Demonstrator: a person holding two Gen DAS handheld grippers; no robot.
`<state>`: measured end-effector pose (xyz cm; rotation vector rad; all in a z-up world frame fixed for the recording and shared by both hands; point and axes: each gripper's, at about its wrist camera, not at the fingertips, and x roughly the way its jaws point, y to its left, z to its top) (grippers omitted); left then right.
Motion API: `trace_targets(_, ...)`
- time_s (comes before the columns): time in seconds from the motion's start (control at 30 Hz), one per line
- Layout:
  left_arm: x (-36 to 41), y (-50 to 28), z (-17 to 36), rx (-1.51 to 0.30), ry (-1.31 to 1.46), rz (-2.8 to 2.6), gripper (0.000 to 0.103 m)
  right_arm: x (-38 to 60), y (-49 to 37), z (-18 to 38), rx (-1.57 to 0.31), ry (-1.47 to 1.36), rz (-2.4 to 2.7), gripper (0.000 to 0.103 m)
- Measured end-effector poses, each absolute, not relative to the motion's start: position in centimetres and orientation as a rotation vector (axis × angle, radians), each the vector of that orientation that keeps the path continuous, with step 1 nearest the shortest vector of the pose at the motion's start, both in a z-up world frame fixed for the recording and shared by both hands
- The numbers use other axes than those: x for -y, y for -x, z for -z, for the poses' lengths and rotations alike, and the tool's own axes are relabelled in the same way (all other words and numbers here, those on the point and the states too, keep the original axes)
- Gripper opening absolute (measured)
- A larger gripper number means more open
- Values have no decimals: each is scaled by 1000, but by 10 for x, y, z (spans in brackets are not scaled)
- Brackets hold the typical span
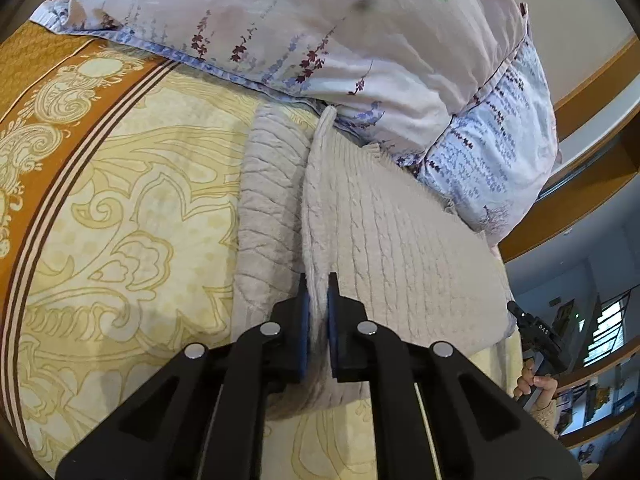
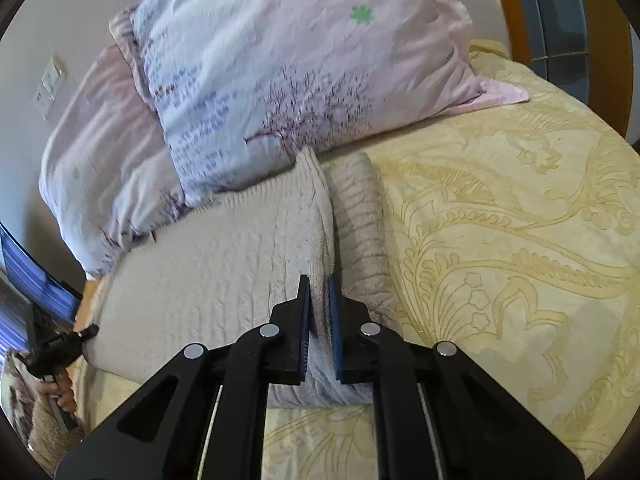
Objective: Fold small clothes
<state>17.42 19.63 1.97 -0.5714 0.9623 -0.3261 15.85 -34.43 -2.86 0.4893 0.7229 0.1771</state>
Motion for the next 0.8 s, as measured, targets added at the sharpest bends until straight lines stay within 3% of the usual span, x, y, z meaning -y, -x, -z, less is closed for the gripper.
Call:
trace_targets(0.4,-205,-166,-12,-981,562,327,7,345,-148,48,-784,-526,-87,9)
trace_targets(0.57,-205,-168,-13,-975,578,322,13,335,-154,48,-801,-479,-34,9)
trace_targets(0.7,-205,-162,-33,-913,545,301,42,327,-142,23,-690,-409,8,33)
trace_targets(0.8,-195,-160,-48,-856,508,325,49,314,-146,10,-653,-373,-69,36)
